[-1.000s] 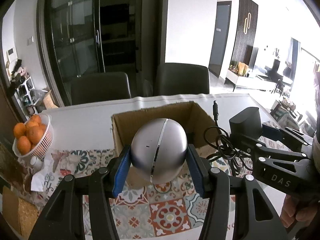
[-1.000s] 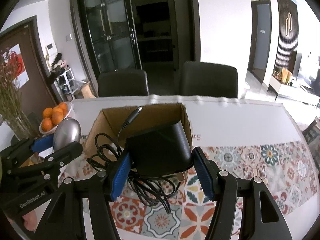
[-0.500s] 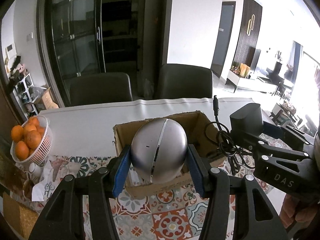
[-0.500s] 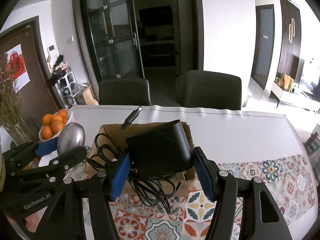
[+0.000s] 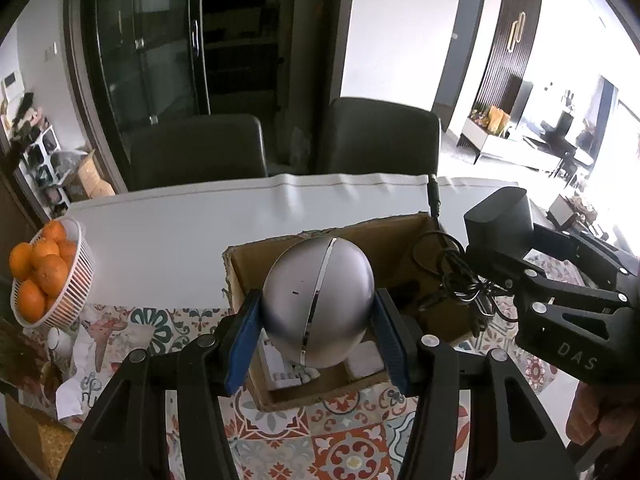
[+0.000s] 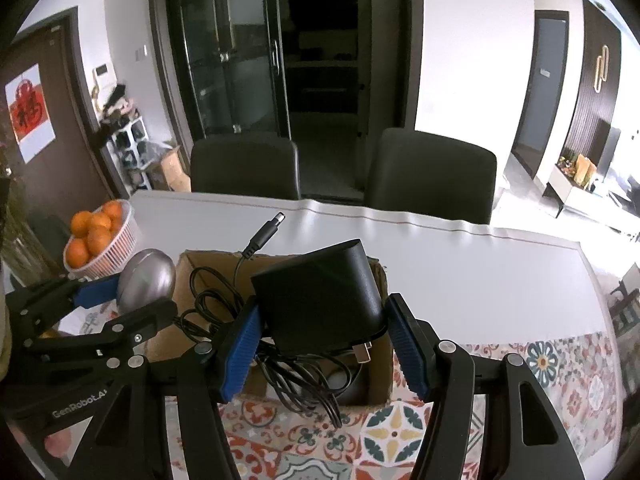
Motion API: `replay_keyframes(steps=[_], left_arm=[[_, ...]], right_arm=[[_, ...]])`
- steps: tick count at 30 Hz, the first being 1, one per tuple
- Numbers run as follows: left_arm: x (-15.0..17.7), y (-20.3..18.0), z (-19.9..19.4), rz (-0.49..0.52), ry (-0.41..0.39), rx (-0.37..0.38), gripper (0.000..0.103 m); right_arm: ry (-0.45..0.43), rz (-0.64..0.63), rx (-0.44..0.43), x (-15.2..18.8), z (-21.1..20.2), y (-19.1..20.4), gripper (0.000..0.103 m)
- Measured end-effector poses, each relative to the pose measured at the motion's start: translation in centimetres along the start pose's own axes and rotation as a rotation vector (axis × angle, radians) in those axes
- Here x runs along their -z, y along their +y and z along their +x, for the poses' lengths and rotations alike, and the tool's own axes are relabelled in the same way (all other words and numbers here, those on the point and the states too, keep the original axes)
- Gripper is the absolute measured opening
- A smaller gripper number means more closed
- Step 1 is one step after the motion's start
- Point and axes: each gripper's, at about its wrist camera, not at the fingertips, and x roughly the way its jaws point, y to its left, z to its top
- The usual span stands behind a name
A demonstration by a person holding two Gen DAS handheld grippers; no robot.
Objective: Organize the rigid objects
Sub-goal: 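Carry the speaker with left tool while right tool carries the adapter over the box, then open both tools to drop the speaker and power adapter into the box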
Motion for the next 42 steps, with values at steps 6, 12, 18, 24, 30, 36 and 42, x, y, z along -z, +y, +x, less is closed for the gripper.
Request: replay_keyframes(steps=[6,12,18,24,30,36,42], left_arm=[[-0.6,1.0,2.9,-0.017,0.073,0.015,0.054],[-0.7,1.8,5.9,-0.01,0.145,0.011,0.054],[-0.3,2.1,8.1,-0.003,0.189,0.002,0.054],[0.1,1.9,9.6,0.01,0.224,0.0,0.054],[0.4,1.4,10.3,0.024,0.237,-0.009,0.054],[0.3,1.2,9.8,0.017,0.238,-0.016,0.07],[0.5,0.9,8.2,0.01,0.214,-0.038,0.073]], right_arm=[[0.071,-0.002,-0.024,-0.8,3.2,-0.2,0.062],[0.155,-0.012,-0.031,-0.7,6.8,-0.6,0.062],[0.226,-0.023,-0.042,0.1,9.7,-0.7,0.062],[0.277,-0.046,-0.048,0.6,11.4,-0.7,0.062],[0.31,-0.053,-0.052,1.3,12.4,-0.9,0.063],[0.301,-0.059,-0.049,1.5,11.6,-0.9,0.067],[0.282,-0.039,-0.041,1.7,10.3,-1.0,0.067]])
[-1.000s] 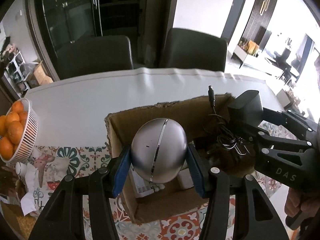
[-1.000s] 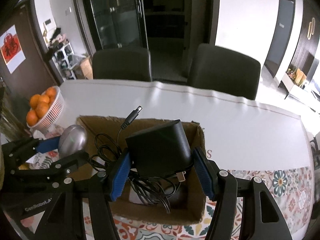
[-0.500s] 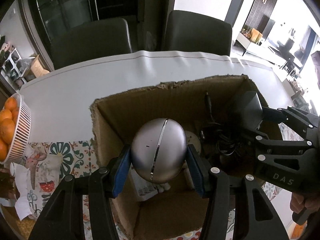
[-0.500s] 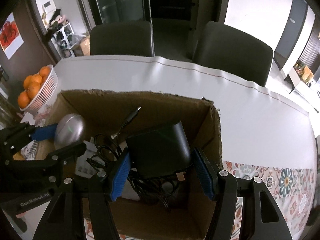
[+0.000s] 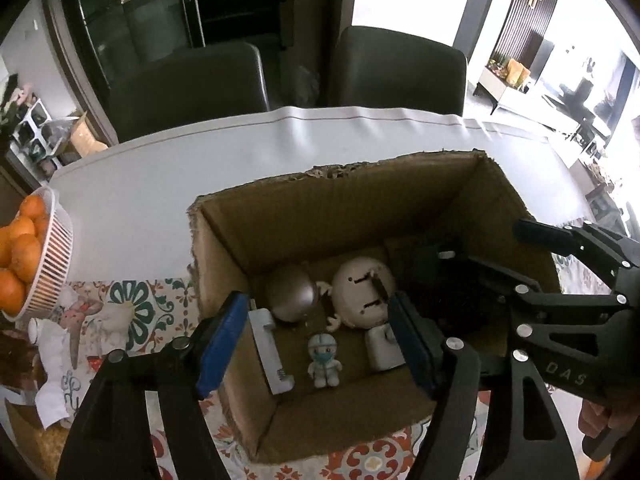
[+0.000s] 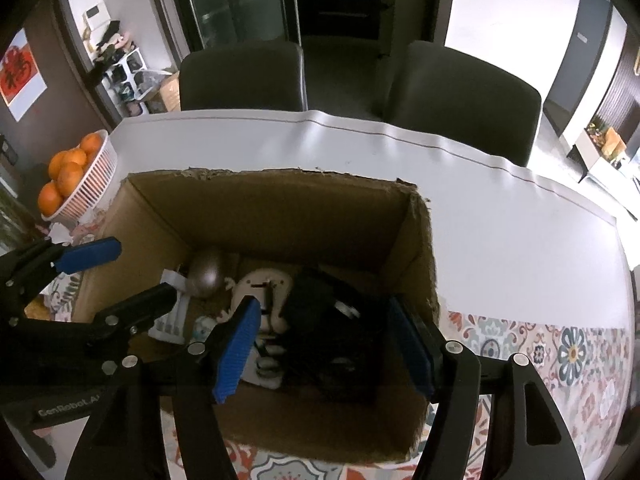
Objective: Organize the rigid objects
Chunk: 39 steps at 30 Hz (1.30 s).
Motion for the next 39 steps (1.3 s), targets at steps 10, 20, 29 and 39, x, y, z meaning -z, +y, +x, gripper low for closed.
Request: replay_keyframes(steps=[10,20,29,39], left_arm=[[2.4,-0.1,-4.1,-0.009,-0.097,-0.083,0.076],[5.4,-1.4,-10.6,0.005,-0.274,-0.156,0.086],[8.6,-2.5,-16.2,0.026,-0.433,-0.234,0.102],[11.7,-2.9,-19.7,-0.013,-0.492,-0.233,0.103]], right_arm=[[-0.092,0.046,0.08,2.2,-4.3,0.6,0.068],[-0.215,0.118,0.123,5.7,-10.0,1.1,0.079],[-0.32,0.16,0.157,9.2,-15.3,2.0,0.09],[-0.453,0.17,0.244,12.4,-20.4,3.4,0.095]])
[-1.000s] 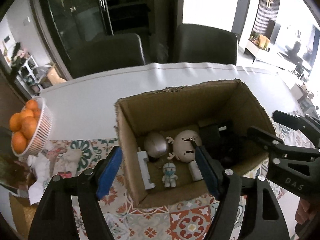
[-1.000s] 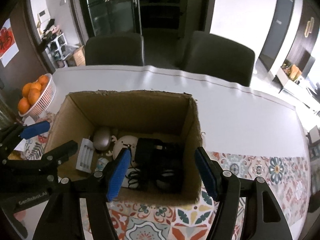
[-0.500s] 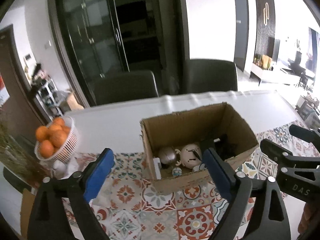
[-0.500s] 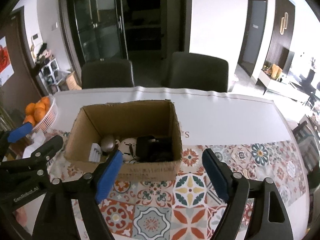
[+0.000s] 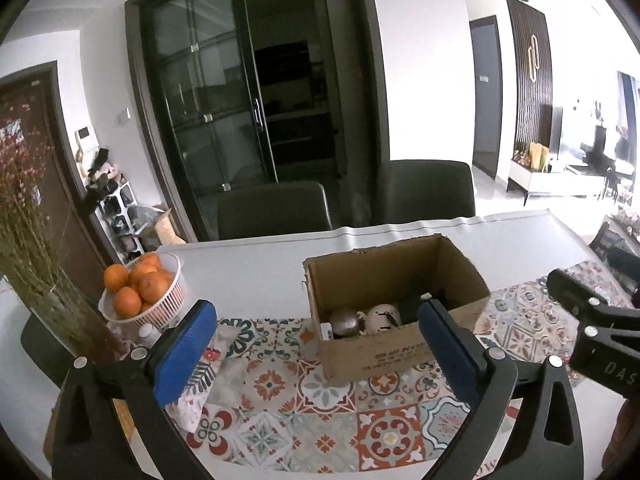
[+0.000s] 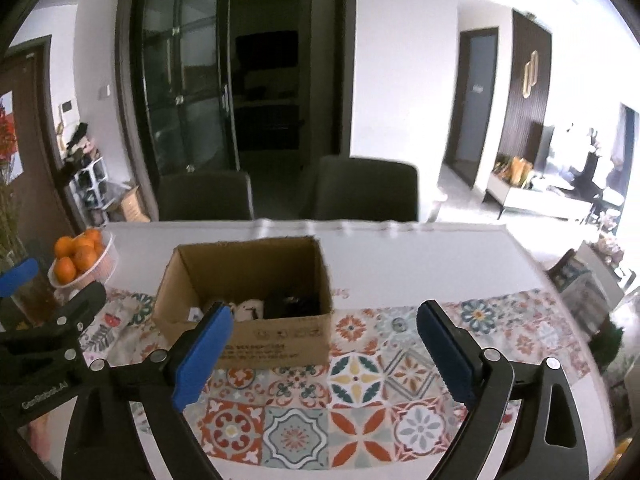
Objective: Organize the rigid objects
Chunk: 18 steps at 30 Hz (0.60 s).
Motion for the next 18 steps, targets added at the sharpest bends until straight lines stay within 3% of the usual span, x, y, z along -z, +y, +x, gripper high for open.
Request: replay_keyframes(steps=[6,18], left_arm=[[0.6,0.2,-2.3,-0.028,-0.011,0.027,0.103],[0.8,0.4,-7.1,-0.043,-0.106,0.008,0.103]], right_arm=[[-0.06,0.005,0.007,0.4,-3.2,0.0,0.095],[-0.127,0.015,-0.001,1.1,-7.8,-0.3,0.095]])
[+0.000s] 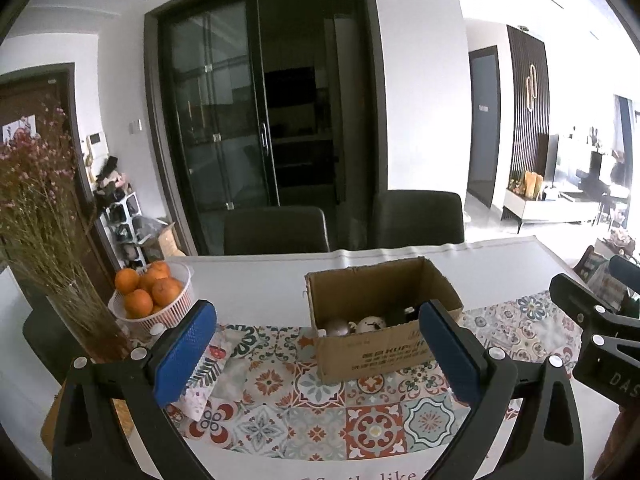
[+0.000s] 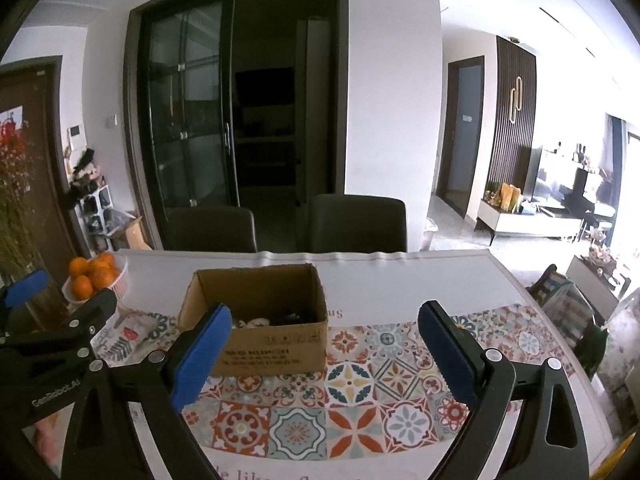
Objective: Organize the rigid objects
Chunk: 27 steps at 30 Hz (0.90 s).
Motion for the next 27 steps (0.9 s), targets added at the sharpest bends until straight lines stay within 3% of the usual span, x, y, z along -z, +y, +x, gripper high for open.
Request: replay_keyframes(steps=[27], left_arm=[[-0.6,-0.1,-3.5,0.003,-0.096,0.001,0.103]], right_arm=[[-0.07,0.005,-0.017,-0.3,-2.9,-0.4,0.096]])
